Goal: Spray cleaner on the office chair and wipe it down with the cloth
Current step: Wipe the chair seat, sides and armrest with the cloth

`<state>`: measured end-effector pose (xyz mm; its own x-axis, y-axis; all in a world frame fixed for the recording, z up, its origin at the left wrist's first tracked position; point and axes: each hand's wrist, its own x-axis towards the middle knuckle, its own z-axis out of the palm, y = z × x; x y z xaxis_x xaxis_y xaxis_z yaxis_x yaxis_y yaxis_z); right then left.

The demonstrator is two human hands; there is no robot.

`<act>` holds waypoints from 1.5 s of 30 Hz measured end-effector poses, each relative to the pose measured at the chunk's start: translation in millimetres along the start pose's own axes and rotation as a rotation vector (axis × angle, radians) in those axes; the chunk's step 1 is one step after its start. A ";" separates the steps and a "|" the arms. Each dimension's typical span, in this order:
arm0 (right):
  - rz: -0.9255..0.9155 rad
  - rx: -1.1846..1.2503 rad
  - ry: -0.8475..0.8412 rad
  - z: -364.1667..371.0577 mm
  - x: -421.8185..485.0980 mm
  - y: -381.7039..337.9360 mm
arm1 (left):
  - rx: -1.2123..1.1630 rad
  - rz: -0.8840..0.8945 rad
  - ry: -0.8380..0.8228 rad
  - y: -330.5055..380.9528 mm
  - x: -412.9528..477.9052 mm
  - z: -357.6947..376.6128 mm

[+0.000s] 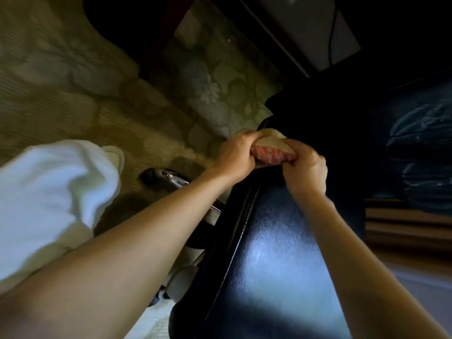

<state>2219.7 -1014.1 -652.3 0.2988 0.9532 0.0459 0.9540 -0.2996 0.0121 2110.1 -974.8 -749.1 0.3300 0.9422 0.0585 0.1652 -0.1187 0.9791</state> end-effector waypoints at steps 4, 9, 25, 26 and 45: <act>0.067 -0.078 -0.034 0.0 46.3 4.5 | 0.024 0.009 -0.071 -3.1 57.6 10.6; 0.129 -0.124 -0.015 6.5 84.1 13.4 | -0.027 0.016 -0.161 -7.5 105.1 22.8; 0.106 -0.083 -0.153 -6.7 18.1 -1.4 | -0.004 -0.057 -0.193 -6.4 37.3 5.4; 0.100 -0.067 -0.155 -6.7 1.6 -3.6 | 0.014 -0.057 -0.198 -6.3 20.3 0.6; 0.129 0.187 -0.149 6.4 -297.2 -48.3 | 0.224 -0.133 -0.300 20.3 -276.1 -72.1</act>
<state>2085.0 -1282.6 -672.8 0.4053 0.9072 -0.1125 0.8918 -0.4194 -0.1698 1955.4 -1214.8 -731.3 0.5434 0.8244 -0.1583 0.4124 -0.0980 0.9057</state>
